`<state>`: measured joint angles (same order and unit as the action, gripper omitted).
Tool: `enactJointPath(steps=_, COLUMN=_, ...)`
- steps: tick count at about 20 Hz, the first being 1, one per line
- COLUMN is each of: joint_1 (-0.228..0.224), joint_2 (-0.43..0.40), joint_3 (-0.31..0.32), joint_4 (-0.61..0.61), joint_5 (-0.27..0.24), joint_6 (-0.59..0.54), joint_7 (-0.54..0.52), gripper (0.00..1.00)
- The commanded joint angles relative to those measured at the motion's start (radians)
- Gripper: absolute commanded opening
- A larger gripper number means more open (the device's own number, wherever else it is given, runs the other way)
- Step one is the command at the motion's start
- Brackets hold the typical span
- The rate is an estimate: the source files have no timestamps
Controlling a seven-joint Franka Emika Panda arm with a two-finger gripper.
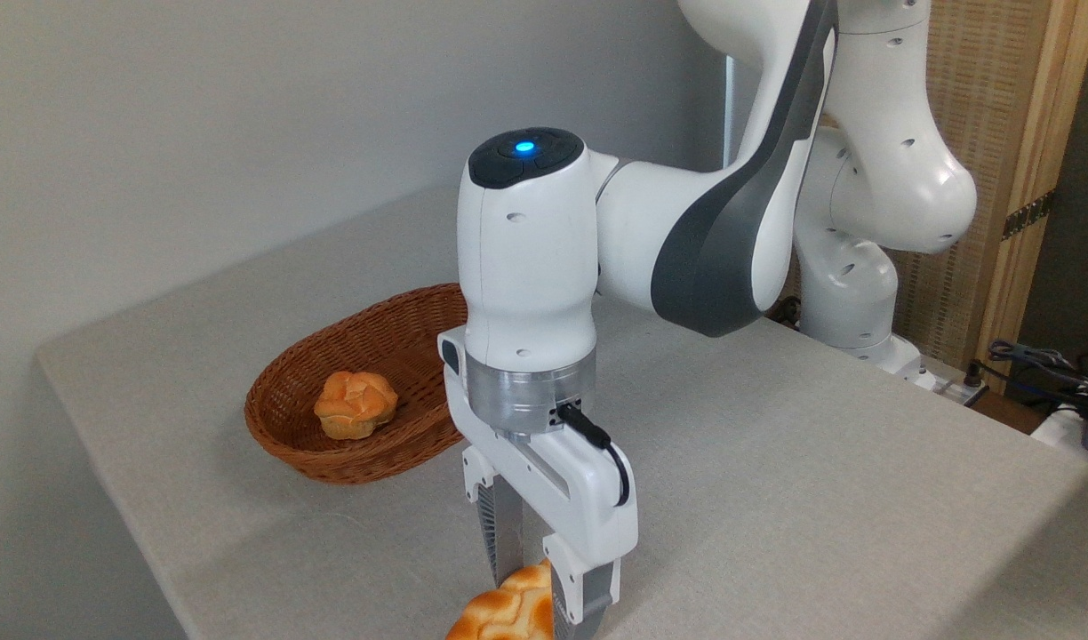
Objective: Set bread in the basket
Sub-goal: 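Lower the gripper onto the braided loaf and close on it, then lift the braided loaf and carry it over the wicker basket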
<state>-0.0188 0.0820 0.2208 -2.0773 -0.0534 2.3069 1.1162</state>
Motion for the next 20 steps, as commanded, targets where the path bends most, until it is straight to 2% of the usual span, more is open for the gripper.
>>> enactJointPath(steps=1, joint_1=-0.006, joint_2=0.038, joint_3=0.008, joint_4=-0.004, joint_5=0.003, joint_6=0.062, joint_7=0.014, gripper=0.94)
enactJointPath(steps=4, joint_1=-0.007, joint_2=0.03, joint_3=0.006, joint_4=-0.003, joint_5=0.003, joint_6=0.052, joint_7=0.016, gripper=0.52)
enactJointPath(steps=6, joint_1=-0.007, joint_2=0.03, joint_3=0.006, joint_4=-0.001, joint_5=0.003, joint_6=0.048, joint_7=0.019, gripper=0.39)
enactJointPath(steps=8, joint_1=-0.007, joint_2=0.028, joint_3=0.005, joint_4=-0.001, joint_5=0.003, joint_6=0.039, joint_7=0.019, gripper=0.36)
enactJointPath(steps=15, joint_1=-0.007, joint_2=0.006, joint_3=0.003, joint_4=0.014, joint_5=-0.009, joint_6=0.013, joint_7=0.016, gripper=0.35)
enactJointPath(steps=19, joint_1=-0.007, joint_2=-0.016, joint_3=-0.005, joint_4=0.12, joint_5=-0.014, joint_6=-0.197, joint_7=0.004, gripper=0.37)
enactJointPath(steps=20, joint_1=-0.009, joint_2=-0.022, joint_3=-0.009, joint_4=0.161, joint_5=-0.035, joint_6=-0.257, joint_7=-0.006, gripper=0.37)
